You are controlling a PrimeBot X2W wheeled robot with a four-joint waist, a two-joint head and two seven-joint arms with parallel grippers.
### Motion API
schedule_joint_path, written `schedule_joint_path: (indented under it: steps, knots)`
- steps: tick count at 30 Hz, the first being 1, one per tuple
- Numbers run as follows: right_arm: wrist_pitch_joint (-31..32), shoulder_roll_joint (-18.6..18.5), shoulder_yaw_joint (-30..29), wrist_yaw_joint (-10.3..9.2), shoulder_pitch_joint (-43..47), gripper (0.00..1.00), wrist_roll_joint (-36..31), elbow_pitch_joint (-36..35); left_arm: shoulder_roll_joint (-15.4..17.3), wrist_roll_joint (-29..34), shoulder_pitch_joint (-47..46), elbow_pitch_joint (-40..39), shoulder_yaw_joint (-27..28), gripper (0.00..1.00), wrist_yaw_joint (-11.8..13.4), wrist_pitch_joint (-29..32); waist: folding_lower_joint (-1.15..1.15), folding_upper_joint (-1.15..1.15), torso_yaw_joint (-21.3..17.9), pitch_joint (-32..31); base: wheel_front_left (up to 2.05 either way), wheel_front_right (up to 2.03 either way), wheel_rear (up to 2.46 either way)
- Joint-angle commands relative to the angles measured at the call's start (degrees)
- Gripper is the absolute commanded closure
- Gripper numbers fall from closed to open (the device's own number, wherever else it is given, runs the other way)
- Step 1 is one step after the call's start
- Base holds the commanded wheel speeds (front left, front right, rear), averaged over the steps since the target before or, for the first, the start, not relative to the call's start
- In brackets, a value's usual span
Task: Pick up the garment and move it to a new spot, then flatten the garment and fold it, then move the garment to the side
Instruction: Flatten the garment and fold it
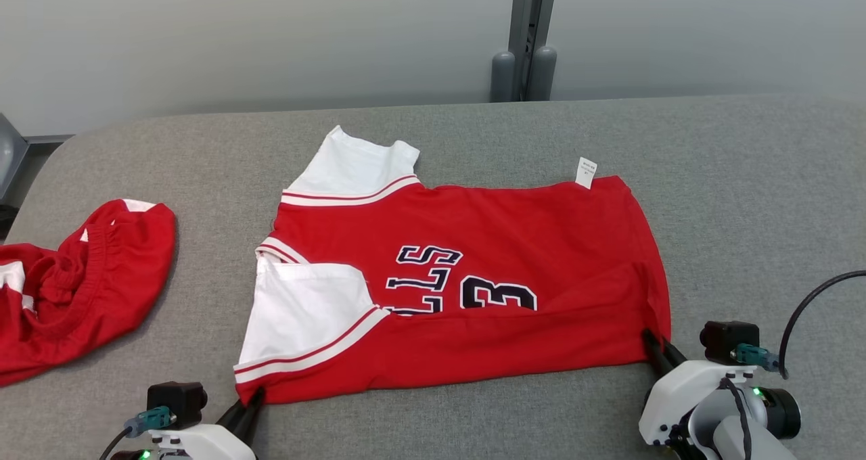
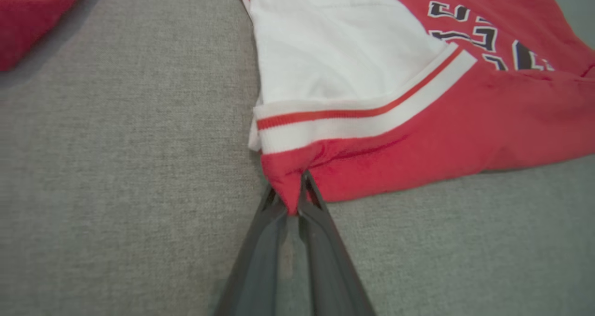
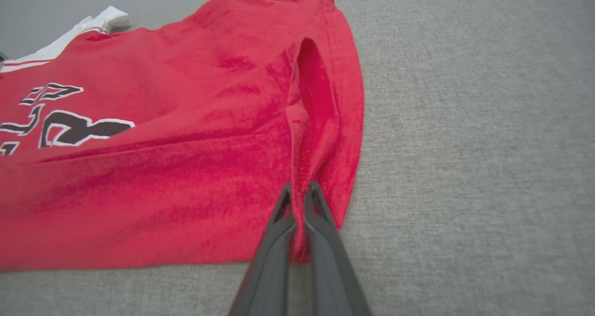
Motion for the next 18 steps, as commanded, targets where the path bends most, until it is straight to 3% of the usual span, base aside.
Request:
schedule_joint_path:
  steps: [1, 8, 18]
  knots:
    - [-0.5, -0.2, 0.0, 0.01, -0.2, 1.0, 0.3, -0.1, 0.6, 0.2, -1.0, 0.0, 0.4, 1.0, 0.0, -0.4, 0.0, 0.0, 0.1, -0.4, 0.0, 0.0, 0.0]
    - [3.4, -1.4, 2.8, 0.01, 2.7, 1.0, 2.9, -3.6, 3.3, 0.1, 1.7, -3.3, -0.1, 1.0, 0.7, 0.9, 0.0, 0.0, 0.1, -2.7, 0.0, 0.0, 0.0]
    - [14.4, -8.7, 5.0, -0.01, 12.1, 1.0, 8.2, -18.9, 10.8, -1.8, 8.9, -16.0, -0.8, 1.0, 4.8, 7.6, 0.0, 0.0, -0.9, -5.2, 0.0, 0.0, 0.0]
